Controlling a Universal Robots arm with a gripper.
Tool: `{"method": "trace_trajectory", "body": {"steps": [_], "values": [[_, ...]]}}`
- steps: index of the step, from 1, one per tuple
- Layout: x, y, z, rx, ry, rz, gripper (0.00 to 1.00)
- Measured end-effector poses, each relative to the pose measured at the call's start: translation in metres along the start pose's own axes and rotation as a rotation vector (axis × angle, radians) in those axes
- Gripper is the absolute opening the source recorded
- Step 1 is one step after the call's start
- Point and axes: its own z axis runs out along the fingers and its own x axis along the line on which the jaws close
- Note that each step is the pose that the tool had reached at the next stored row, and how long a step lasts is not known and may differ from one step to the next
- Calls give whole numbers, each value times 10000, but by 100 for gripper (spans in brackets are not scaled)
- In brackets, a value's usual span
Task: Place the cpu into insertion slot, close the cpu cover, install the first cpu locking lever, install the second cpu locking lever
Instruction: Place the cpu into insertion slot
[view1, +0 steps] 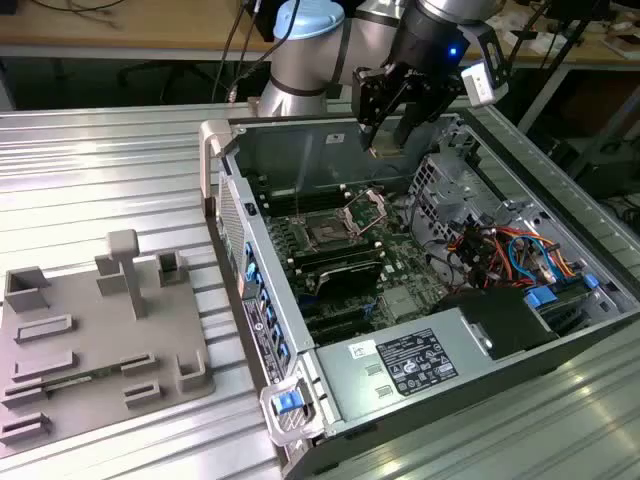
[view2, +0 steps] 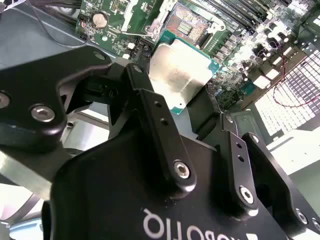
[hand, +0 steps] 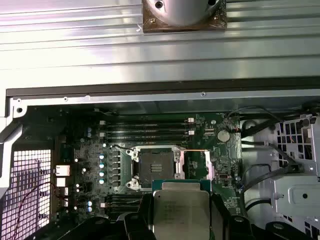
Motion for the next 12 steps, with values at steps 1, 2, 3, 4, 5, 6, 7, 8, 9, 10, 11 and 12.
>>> {"method": "trace_trajectory", "body": {"steps": [1,2,3,4,5,6,7,8,9,10,11,12], "values": [[0,0,0,0,0,0,55],[0,0,0,0,0,0,55],[0,0,0,0,0,0,55],[0,0,0,0,0,0,55],[0,0,0,0,0,0,55],[0,0,0,0,1,-1,55],[0,0,0,0,0,0,55],[0,0,0,0,0,0,55],[0,0,0,0,0,0,55],[0,0,0,-1,-1,12,55],[-1,0,1,-2,-9,100,55],[0,0,1,-5,-23,258,55]]}}
